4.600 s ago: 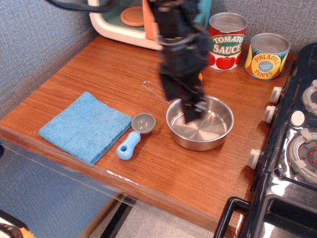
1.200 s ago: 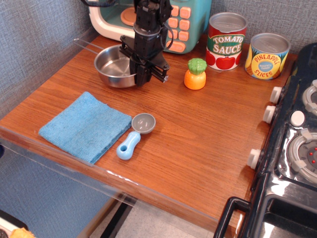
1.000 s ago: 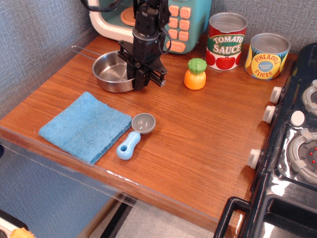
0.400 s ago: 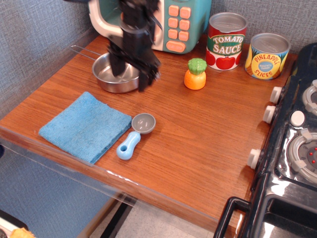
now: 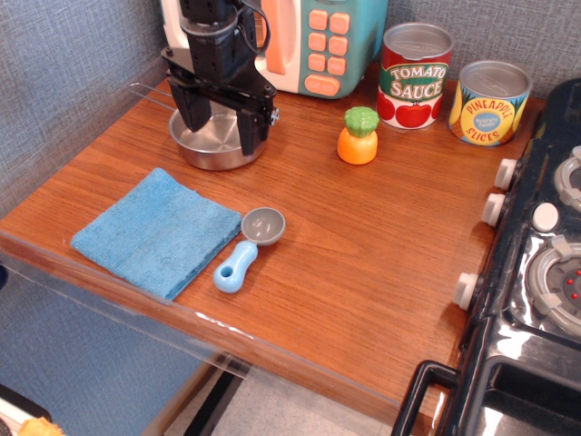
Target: Move bowl to just below microwave
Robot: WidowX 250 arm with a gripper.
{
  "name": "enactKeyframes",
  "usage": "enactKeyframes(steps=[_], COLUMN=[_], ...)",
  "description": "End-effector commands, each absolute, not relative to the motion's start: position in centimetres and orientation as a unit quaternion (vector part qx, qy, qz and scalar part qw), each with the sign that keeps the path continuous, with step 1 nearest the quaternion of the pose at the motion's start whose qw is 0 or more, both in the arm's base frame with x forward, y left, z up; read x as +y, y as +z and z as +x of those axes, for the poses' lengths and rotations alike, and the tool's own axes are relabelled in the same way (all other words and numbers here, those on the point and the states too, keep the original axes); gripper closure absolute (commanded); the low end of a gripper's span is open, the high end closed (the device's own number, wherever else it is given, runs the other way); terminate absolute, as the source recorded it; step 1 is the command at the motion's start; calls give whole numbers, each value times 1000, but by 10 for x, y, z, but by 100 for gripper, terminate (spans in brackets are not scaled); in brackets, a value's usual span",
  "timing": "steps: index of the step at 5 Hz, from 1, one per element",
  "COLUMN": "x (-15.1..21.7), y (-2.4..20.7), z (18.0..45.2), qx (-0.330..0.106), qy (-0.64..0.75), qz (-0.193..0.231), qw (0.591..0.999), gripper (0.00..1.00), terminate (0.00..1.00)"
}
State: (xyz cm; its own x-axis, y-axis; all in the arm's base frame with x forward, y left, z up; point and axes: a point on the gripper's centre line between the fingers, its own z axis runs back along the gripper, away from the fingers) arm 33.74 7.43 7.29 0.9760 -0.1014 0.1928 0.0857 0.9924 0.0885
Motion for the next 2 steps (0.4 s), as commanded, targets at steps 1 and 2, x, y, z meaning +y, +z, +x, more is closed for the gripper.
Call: enactKeyframes(steps=[1, 2], x=[73, 73], y=[93, 93], z=[321, 321], qx=[-128, -128], qy=[-42, -42], qz=[48, 48], qw=[990, 990], gripper=[0, 0], terminate=[0, 100])
